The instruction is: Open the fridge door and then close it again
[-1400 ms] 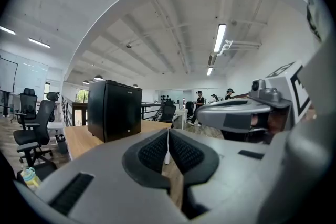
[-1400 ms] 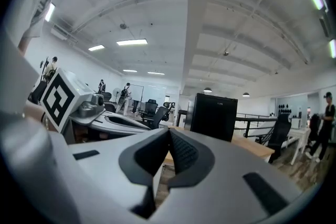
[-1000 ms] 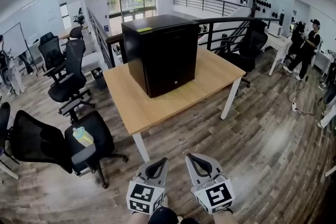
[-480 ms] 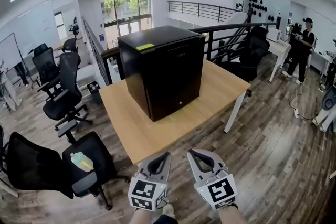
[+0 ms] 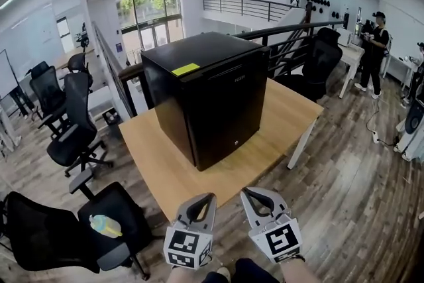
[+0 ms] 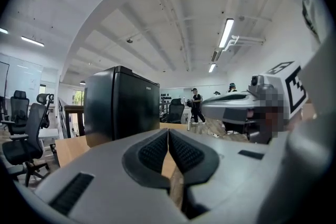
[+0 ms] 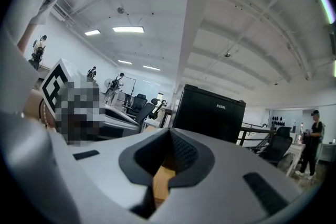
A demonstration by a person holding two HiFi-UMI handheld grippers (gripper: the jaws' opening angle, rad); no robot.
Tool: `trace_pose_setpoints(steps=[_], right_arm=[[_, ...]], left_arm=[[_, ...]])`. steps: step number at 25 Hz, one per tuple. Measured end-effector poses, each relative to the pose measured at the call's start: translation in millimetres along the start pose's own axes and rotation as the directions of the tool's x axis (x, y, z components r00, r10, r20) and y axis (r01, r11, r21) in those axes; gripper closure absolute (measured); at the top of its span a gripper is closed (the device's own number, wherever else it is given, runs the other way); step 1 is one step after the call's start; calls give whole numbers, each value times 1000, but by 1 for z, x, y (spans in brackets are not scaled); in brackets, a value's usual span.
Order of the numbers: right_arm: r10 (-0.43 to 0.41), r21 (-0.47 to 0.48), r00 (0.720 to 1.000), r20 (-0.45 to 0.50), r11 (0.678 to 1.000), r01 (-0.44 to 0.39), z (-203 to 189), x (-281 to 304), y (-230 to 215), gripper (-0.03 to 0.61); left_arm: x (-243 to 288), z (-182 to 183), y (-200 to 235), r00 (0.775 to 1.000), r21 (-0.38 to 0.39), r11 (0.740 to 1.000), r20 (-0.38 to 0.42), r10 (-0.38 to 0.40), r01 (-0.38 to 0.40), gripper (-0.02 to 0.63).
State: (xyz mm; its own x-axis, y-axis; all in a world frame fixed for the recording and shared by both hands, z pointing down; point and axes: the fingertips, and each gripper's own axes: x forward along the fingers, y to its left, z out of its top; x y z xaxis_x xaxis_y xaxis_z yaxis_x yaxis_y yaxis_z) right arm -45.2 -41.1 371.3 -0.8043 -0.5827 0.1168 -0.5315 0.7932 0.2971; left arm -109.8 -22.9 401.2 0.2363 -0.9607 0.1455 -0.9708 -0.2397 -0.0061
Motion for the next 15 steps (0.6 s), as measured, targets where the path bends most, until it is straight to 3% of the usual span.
trace_pose_setpoints(steps=[7, 15], right_arm=[[36, 30, 999, -11, 999, -36, -22, 66, -24, 581], [62, -80, 995, 77, 995, -56, -6, 139, -95, 581]], left_arm=[[47, -13, 48, 998, -40, 998, -33, 50, -51, 607], [114, 24, 104, 988, -8, 988, 17, 156, -156, 606]])
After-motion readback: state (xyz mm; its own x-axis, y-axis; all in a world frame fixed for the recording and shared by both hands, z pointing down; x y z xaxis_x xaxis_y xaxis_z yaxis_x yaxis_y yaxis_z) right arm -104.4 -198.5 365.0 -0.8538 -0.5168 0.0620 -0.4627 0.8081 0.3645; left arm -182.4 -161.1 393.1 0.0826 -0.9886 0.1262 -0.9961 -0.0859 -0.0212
